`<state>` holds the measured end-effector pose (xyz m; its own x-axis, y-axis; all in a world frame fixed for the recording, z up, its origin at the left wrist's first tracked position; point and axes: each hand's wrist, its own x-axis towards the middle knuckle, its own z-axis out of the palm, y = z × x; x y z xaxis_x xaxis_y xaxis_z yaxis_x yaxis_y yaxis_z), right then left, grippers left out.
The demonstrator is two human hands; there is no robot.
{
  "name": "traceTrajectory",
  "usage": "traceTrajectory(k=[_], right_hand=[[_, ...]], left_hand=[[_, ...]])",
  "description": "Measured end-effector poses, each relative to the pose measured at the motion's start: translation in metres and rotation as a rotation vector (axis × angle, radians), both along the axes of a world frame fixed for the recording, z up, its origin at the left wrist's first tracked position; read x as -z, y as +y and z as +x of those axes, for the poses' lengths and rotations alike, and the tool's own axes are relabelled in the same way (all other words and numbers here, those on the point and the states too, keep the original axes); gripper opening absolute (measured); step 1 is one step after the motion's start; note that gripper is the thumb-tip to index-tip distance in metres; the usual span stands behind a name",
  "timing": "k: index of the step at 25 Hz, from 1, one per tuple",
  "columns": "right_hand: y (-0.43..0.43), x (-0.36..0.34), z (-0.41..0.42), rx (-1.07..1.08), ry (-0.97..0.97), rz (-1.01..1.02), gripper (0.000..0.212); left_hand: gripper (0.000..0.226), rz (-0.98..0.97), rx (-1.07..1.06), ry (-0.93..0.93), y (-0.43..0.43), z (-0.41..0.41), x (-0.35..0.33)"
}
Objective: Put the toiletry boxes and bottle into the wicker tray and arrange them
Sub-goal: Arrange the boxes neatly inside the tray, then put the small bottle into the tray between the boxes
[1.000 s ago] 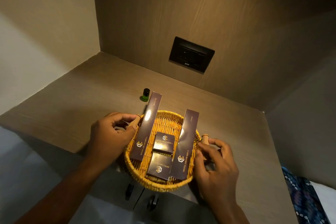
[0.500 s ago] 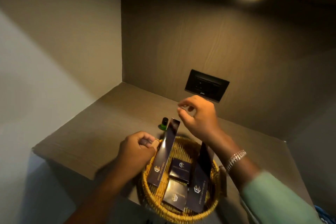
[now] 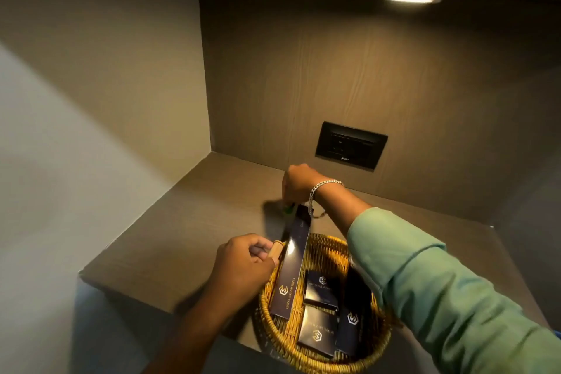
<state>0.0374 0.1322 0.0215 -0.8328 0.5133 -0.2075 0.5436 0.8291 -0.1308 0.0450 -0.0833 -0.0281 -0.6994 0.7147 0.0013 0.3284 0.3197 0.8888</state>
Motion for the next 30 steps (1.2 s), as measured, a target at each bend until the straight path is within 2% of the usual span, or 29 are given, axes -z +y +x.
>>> traceTrajectory(k=[3, 5, 8, 11, 21, 25, 28, 30], right_hand=[[0.006, -0.044, 0.028, 0.036, 0.238, -0.006, 0.016], [0.004, -0.065, 0.06, 0.054, 0.297, -0.048, 0.015], [-0.013, -0.067, 0.113, 0.057, 0.194, -0.181, 0.017], [-0.031, -0.048, 0.14, -0.002, 0.077, -0.168, 0.019], [-0.056, 0.004, 0.131, -0.002, 0.054, -0.063, 0.023], [-0.064, 0.005, 0.134, 0.029, 0.061, -0.029, 0.037], [-0.072, -0.003, 0.15, 0.139, 0.22, -0.076, 0.054], [-0.08, -0.006, 0.176, 0.262, 0.43, -0.072, 0.05]], left_hand=[[0.011, 0.009, -0.003, 0.004, 0.002, -0.003, 0.001], [0.012, 0.001, 0.011, 0.041, 0.001, -0.004, 0.001], [0.015, -0.007, 0.024, 0.121, 0.001, -0.003, 0.0], [0.016, -0.009, 0.0, 0.158, 0.004, -0.001, 0.0], [0.024, -0.001, 0.056, 0.186, -0.001, 0.0, 0.004], [0.027, -0.006, 0.084, 0.174, -0.003, -0.002, 0.003], [0.028, -0.001, 0.1, 0.149, -0.003, -0.004, 0.002], [0.027, 0.006, 0.113, 0.129, -0.005, -0.006, 0.003]])
